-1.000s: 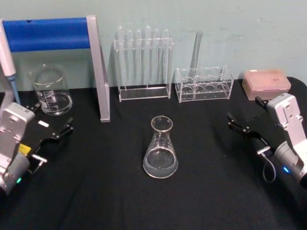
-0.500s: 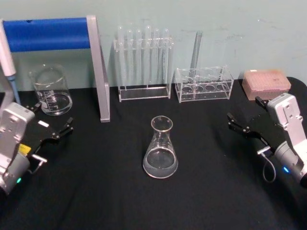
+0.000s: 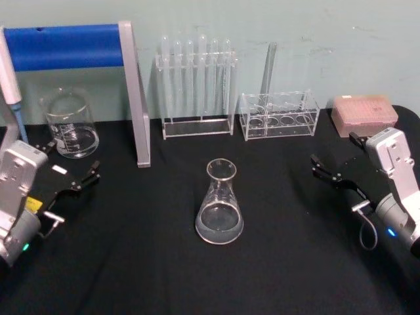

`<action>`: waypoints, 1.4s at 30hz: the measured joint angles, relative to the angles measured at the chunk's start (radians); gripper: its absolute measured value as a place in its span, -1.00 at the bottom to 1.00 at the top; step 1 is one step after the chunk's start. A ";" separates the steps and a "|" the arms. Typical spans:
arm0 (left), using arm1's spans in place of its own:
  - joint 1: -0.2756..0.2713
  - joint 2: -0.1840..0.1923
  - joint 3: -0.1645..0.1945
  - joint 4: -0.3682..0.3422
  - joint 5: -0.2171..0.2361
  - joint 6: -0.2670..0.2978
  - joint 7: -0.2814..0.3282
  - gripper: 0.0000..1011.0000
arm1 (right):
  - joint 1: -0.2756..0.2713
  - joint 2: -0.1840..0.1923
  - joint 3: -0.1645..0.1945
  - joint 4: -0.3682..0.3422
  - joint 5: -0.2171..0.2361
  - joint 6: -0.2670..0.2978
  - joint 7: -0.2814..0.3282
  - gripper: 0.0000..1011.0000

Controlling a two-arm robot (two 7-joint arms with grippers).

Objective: Grasp the erlenmeyer flask with one hand, shake it three times, then place it back.

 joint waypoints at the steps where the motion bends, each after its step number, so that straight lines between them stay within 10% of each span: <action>1: 0.000 0.000 0.000 0.000 0.000 0.000 0.000 0.98 | 0.000 0.000 0.000 0.000 0.000 0.000 0.000 0.98; 20: 0.000 0.000 0.000 0.000 0.000 0.000 0.000 0.98 | -0.015 -0.005 0.021 -0.019 0.024 0.000 0.032 0.98; 42: 0.000 0.000 0.000 0.000 0.000 0.000 0.000 0.98 | -0.097 -0.045 0.057 -0.167 0.247 0.056 0.323 0.98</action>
